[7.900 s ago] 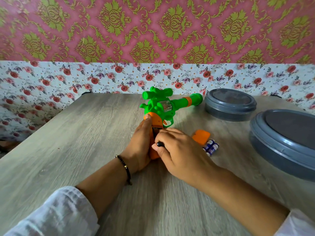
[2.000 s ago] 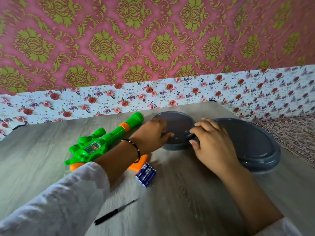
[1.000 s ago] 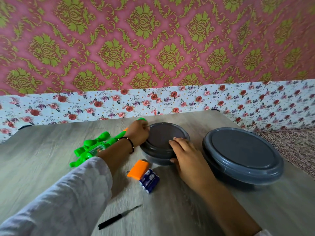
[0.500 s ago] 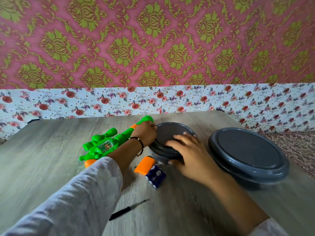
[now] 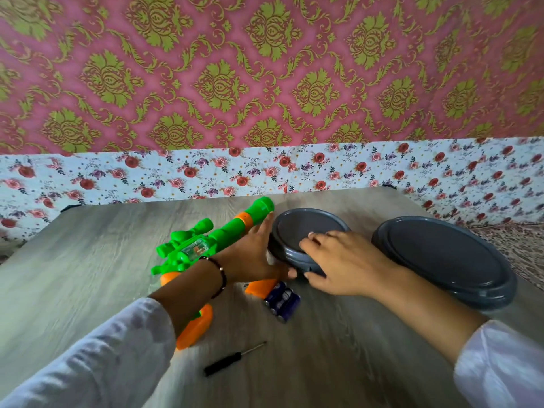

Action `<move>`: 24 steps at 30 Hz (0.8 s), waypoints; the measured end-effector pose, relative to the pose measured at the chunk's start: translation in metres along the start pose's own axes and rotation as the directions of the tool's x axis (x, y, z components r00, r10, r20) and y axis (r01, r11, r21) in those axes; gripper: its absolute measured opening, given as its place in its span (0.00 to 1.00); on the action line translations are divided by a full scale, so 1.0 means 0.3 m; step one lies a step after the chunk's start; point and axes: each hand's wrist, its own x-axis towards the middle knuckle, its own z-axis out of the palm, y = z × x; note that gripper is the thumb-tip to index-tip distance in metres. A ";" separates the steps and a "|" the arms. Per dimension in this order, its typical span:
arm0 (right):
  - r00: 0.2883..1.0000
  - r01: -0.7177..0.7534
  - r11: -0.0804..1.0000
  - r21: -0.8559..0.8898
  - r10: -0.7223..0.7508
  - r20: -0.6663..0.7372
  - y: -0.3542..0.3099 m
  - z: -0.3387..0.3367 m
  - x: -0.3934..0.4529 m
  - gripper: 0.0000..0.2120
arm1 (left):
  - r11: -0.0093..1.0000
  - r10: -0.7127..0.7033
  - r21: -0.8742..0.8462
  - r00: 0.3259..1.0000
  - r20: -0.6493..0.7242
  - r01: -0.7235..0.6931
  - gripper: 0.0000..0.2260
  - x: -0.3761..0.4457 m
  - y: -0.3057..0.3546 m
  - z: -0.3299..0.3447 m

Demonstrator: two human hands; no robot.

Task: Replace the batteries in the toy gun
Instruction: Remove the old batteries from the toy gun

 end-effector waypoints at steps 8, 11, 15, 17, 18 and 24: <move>1.000 0.016 0.979 -0.204 -0.012 0.022 -0.008 0.059 0.011 0.24 | 0.992 -0.106 -0.067 0.994 0.009 0.106 0.62 0.021 0.026 0.017; 0.998 0.002 0.973 -0.232 -0.014 -0.053 -0.018 0.070 0.011 0.22 | 0.982 -0.127 -0.141 0.992 -0.020 0.123 0.62 0.020 0.017 0.026; 0.999 -0.018 0.964 -0.265 0.008 -0.038 -0.026 0.070 0.013 0.13 | 0.974 -0.100 -0.205 0.995 -0.003 0.098 0.62 0.017 0.014 0.024; 0.998 -0.008 0.960 -0.278 -0.010 -0.063 -0.024 0.074 0.022 0.14 | 0.974 -0.095 -0.209 0.995 -0.007 0.092 0.62 0.020 0.005 0.025; 0.997 -0.001 0.960 -0.278 -0.021 -0.073 -0.022 0.073 0.024 0.14 | 0.974 -0.101 -0.206 0.995 -0.013 0.096 0.62 0.020 0.001 0.027; 0.996 0.006 0.997 -0.083 -0.013 -0.090 -0.004 -0.007 0.046 0.13 | 0.980 -0.067 -0.191 0.997 -0.032 0.059 0.63 0.019 -0.013 0.029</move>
